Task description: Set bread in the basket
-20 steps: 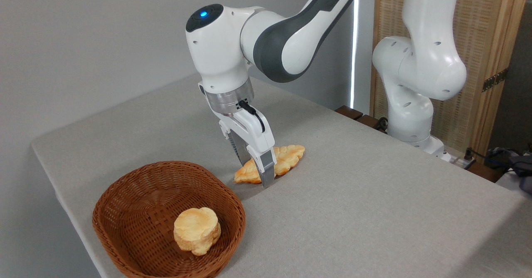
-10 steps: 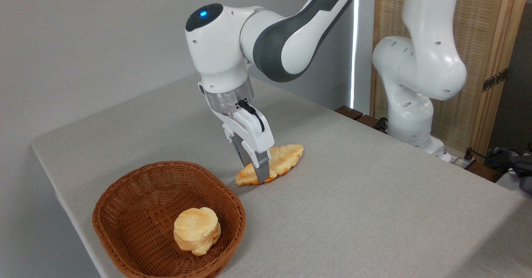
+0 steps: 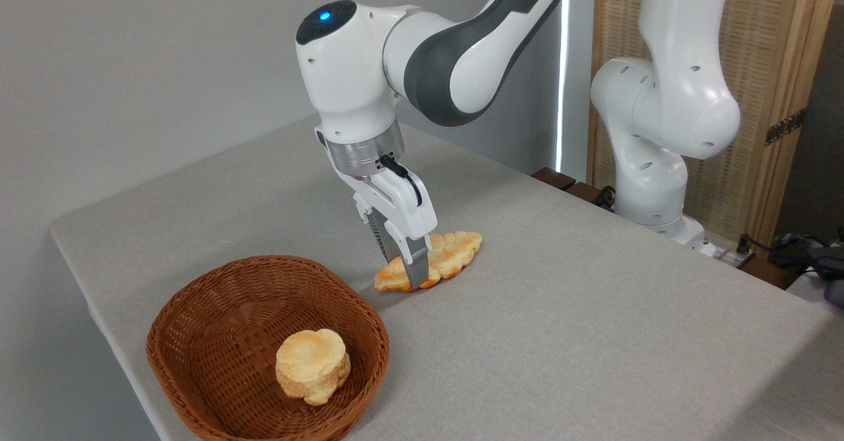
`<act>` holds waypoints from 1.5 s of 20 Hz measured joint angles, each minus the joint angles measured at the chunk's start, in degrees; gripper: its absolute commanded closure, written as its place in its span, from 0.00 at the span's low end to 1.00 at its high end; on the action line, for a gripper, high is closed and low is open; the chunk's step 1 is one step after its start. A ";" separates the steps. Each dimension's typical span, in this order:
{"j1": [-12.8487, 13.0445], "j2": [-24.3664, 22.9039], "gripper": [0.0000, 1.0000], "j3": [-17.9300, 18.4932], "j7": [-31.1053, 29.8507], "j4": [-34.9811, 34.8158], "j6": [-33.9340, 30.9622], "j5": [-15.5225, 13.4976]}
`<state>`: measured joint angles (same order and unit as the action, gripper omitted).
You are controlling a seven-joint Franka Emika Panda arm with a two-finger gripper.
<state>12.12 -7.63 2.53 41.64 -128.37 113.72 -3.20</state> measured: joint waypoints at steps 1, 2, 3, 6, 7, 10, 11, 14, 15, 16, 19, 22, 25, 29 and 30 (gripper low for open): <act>-0.03 -0.18 0.43 0.05 0.00 0.00 -0.20 0.00; -0.06 -0.38 0.47 0.09 0.00 0.00 -0.37 0.00; -0.09 -0.61 0.50 0.10 0.00 0.00 -0.54 0.00; -0.14 -1.08 0.50 0.11 0.00 0.00 -0.68 0.00; -0.17 -1.14 0.50 0.11 0.00 0.00 -0.68 0.00; -0.28 -1.23 0.54 0.11 0.00 0.00 -0.71 0.00; -0.30 -1.24 0.56 0.11 0.00 0.00 -0.71 0.00; -0.40 -1.38 0.65 0.14 0.00 0.33 -0.71 0.00; -0.51 -1.45 0.65 0.16 0.00 0.68 -0.71 0.00; -0.61 -1.52 0.65 0.19 0.00 1.10 -0.71 0.00; -0.79 -1.65 0.65 0.25 0.00 1.97 -0.71 0.00; -0.82 -1.89 0.65 0.28 0.00 2.29 -0.71 0.00; -0.82 -2.59 0.65 0.28 -0.02 3.66 -1.63 0.00; -0.83 -3.15 0.64 0.28 -0.04 6.39 -2.53 0.00; -0.84 -3.16 0.63 0.28 -0.04 7.18 -2.50 0.00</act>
<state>11.28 -10.79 2.81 41.60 -121.18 111.22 -3.20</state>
